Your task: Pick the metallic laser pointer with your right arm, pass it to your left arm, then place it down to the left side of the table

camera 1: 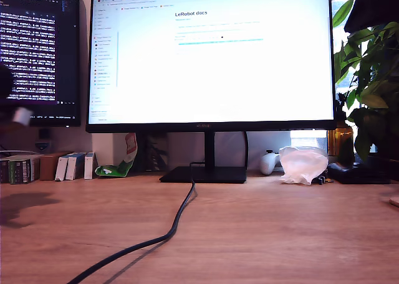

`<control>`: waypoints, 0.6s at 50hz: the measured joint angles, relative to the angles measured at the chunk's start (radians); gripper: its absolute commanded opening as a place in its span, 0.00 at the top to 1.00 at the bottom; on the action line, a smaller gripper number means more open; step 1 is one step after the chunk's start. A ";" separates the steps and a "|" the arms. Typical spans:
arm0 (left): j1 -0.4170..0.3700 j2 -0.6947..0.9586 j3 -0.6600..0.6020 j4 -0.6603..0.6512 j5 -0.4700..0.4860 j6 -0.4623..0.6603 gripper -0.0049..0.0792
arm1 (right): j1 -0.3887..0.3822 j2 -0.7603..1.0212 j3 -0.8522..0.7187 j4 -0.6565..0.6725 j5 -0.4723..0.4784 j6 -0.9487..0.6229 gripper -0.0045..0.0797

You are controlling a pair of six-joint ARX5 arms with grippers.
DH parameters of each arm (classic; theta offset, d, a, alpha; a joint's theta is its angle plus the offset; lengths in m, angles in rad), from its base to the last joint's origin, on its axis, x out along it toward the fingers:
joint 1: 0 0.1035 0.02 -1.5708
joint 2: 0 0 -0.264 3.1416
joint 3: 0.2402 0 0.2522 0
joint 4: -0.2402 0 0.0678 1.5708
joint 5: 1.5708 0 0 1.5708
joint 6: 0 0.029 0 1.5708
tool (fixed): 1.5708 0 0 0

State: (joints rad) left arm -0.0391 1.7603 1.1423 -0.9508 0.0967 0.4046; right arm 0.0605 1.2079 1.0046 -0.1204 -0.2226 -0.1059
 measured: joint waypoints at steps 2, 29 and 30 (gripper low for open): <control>-0.001 0.004 0.009 0.003 -0.005 0.000 0.97 | 0.000 0.000 0.000 0.000 -0.007 0.000 0.96; 0.002 0.011 0.011 0.038 -0.004 -0.001 0.44 | 0.030 0.000 0.000 -0.008 -0.034 0.000 0.96; 0.002 0.011 0.011 0.039 0.001 -0.002 0.44 | 0.033 0.000 0.000 -0.009 -0.034 0.000 0.96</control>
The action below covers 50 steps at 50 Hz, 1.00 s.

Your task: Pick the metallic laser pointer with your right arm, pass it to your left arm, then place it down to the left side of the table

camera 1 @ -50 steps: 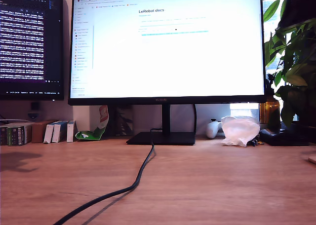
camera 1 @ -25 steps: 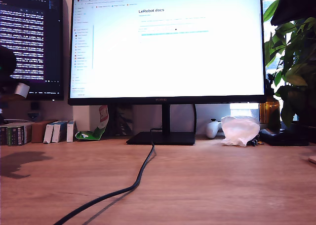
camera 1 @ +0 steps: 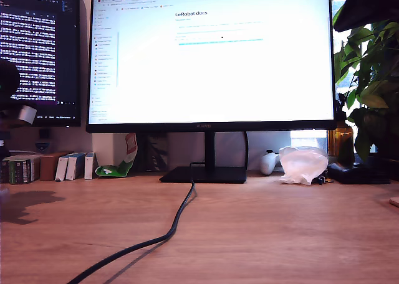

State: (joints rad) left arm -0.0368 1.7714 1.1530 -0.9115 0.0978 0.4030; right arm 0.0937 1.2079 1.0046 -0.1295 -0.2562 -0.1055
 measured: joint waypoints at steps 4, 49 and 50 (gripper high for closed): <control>0.000 0.000 0.000 0.003 0.031 -0.001 0.44 | 0.008 0.000 0.000 -0.002 -0.001 0.000 0.96; 0.031 -0.549 -0.038 0.356 0.196 -0.211 0.97 | -0.075 -0.299 -0.137 -0.062 0.137 0.000 0.96; 0.031 -0.567 -0.053 0.370 0.189 -0.213 0.97 | -0.076 -0.311 -0.148 -0.057 0.140 0.001 0.96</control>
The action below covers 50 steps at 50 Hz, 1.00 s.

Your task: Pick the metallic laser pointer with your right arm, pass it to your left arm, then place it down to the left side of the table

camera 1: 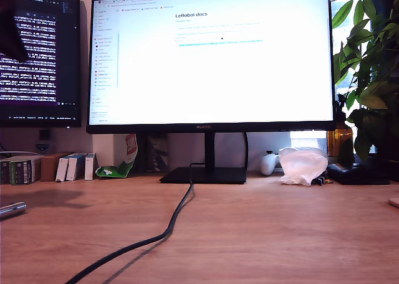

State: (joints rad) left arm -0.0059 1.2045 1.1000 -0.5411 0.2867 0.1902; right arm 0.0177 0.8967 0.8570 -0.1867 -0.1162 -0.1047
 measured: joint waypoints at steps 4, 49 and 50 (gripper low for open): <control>0.000 -0.072 -0.069 0.070 -0.019 -0.014 0.97 | 0.000 -0.047 -0.046 0.016 0.017 0.000 0.96; 0.000 -0.438 -0.426 0.372 -0.088 -0.197 0.97 | 0.000 -0.459 -0.306 0.099 0.177 0.130 0.96; 0.000 -0.439 -0.426 0.386 -0.090 -0.198 0.97 | 0.000 -0.465 -0.306 0.109 0.178 0.130 0.96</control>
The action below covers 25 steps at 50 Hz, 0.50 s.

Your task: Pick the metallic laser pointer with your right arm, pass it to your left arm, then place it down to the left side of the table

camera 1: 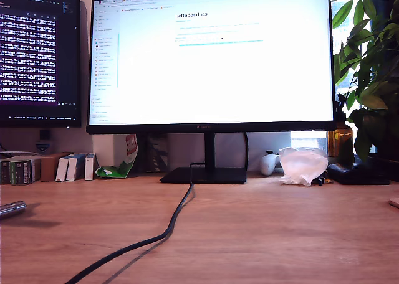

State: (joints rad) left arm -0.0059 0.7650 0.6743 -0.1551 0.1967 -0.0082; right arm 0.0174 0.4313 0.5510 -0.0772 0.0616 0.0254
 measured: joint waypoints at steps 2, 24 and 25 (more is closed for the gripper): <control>0.000 -0.006 -0.002 0.020 -0.006 -0.006 0.97 | 0.000 -0.015 -0.002 0.018 0.000 0.000 0.96; -0.002 -0.147 -0.107 0.127 -0.048 -0.055 0.97 | 0.000 -0.222 -0.220 0.135 0.001 -0.006 0.96; -0.003 -0.160 -0.115 0.127 -0.050 -0.061 0.97 | 0.000 -0.233 -0.228 0.143 0.001 -0.006 0.96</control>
State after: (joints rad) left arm -0.0093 0.6048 0.5594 -0.0277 0.1467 -0.0689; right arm 0.0174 0.1982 0.3233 0.0654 0.0628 0.0189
